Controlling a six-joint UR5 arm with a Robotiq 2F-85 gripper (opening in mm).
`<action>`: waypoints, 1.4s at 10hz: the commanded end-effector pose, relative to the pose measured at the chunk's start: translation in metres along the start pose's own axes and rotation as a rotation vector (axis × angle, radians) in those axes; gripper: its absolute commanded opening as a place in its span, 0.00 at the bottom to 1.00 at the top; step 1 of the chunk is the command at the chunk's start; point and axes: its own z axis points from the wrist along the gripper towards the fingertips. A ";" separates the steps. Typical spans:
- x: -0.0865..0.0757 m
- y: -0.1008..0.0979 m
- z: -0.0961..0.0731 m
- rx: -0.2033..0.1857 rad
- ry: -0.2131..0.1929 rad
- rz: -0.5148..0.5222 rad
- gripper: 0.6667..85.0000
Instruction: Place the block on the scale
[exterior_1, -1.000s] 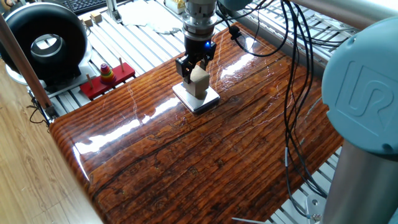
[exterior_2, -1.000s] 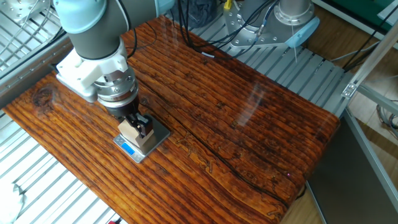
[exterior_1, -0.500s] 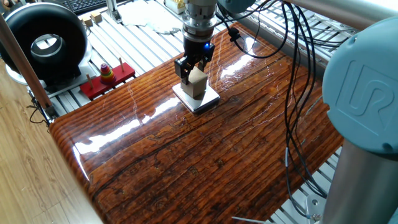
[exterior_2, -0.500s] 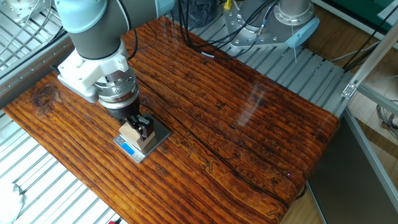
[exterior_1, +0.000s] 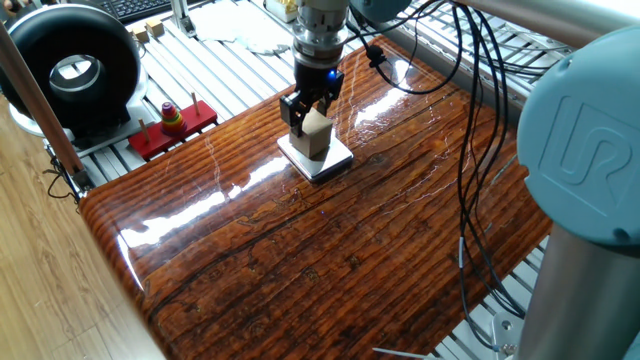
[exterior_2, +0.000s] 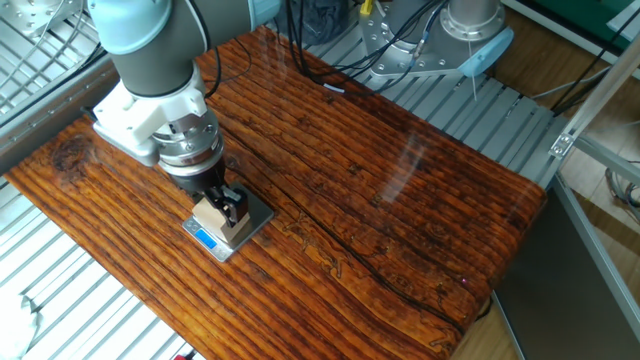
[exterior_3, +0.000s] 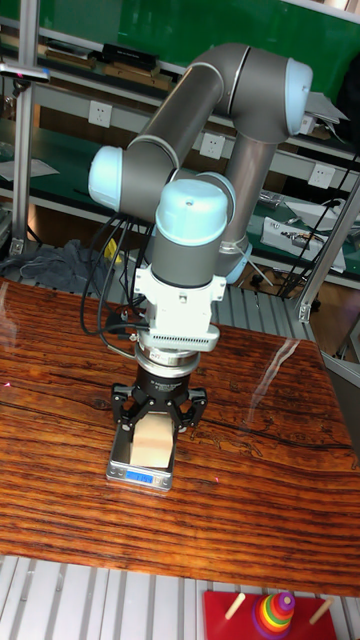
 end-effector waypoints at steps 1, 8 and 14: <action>-0.001 0.002 -0.001 -0.011 -0.002 -0.004 0.79; -0.003 0.006 0.000 -0.029 -0.009 -0.033 1.00; -0.009 0.008 -0.001 -0.040 -0.030 -0.047 1.00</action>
